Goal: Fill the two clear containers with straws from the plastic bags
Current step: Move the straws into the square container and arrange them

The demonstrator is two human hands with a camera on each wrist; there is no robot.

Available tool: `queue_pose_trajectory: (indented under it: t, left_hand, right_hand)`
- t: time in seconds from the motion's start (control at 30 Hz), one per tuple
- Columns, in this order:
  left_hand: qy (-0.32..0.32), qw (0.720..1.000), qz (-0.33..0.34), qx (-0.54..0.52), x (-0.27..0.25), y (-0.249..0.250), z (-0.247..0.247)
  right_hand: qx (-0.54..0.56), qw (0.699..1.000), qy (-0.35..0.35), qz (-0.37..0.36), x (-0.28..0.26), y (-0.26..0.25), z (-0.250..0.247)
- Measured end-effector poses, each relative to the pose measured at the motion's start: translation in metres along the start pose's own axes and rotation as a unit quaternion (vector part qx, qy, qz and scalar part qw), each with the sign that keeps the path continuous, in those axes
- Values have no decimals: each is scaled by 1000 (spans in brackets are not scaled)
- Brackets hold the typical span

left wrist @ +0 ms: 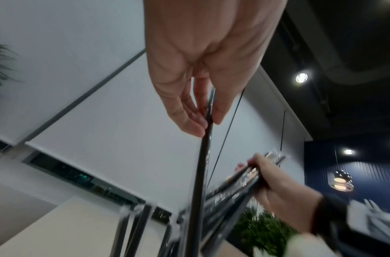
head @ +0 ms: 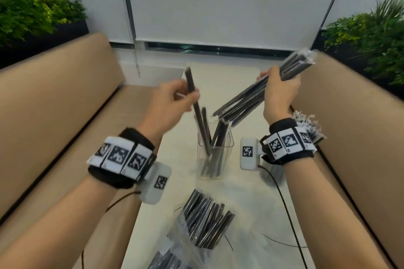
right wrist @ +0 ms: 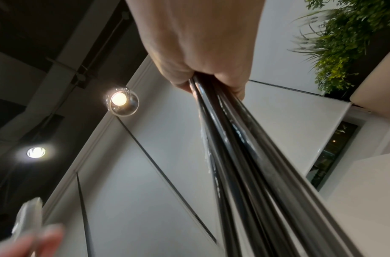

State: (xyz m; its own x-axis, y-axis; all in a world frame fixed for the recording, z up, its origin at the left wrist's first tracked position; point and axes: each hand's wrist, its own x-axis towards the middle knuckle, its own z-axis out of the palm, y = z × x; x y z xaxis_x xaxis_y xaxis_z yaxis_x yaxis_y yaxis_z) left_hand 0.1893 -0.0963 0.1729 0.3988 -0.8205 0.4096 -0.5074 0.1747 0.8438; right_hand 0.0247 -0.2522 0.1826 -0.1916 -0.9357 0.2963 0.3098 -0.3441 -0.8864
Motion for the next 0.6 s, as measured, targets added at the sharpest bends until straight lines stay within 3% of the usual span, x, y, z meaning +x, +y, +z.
queue_pose_trajectory:
  t: [0.1, 0.17, 0.27, 0.4, 0.5, 0.6]
  left_hand:
    - [62, 997, 33, 15, 26, 5, 4]
    - [58, 997, 28, 48, 37, -8, 18]
    - [-10, 995, -10, 102, 39, -33, 43]
    - [-133, 968, -89, 192, 32, -57, 62]
    - [-86, 975, -87, 184, 19, -55, 53]
    - [-57, 981, -81, 164, -13, -52, 32]
  right_hand:
    - [-71, 997, -35, 1, -13, 24, 7]
    - [-137, 989, -61, 17, -21, 42, 7]
    - [-218, 963, -150, 52, -34, 70, 5]
    - [-312, 916, -241, 78, -44, 79, -1]
    - [-328, 907, -258, 59, -40, 63, -10]
    - [-347, 903, -254, -11, -35, 40, -23]
